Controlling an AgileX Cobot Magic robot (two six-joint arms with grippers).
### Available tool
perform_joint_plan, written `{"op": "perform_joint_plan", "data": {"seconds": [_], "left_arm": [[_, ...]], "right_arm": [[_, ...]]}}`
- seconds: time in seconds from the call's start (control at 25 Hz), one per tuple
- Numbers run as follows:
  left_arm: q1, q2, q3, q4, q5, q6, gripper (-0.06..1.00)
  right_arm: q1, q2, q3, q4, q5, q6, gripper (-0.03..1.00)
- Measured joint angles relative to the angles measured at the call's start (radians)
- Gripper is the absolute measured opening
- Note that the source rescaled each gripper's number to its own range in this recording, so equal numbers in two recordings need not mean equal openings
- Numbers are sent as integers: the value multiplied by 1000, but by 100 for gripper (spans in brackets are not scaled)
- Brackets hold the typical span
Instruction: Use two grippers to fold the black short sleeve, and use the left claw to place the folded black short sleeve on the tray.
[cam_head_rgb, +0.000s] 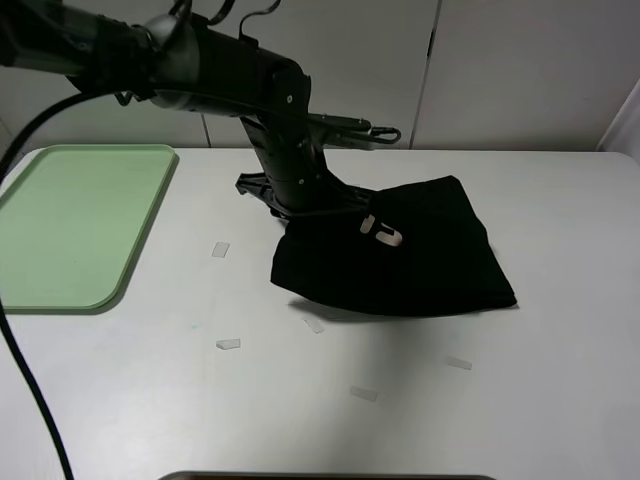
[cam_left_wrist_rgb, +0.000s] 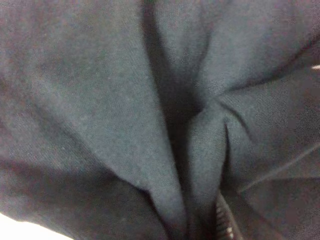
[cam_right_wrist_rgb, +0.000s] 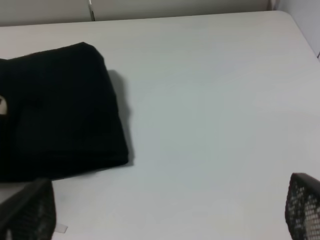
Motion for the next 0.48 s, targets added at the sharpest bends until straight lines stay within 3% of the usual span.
{"op": "perform_joint_plan", "data": {"seconds": [0.48], "left_arm": [[12, -142, 15, 113, 212, 73, 21]], "right_arm": [[0, 0, 0, 0, 0, 0, 100]]}}
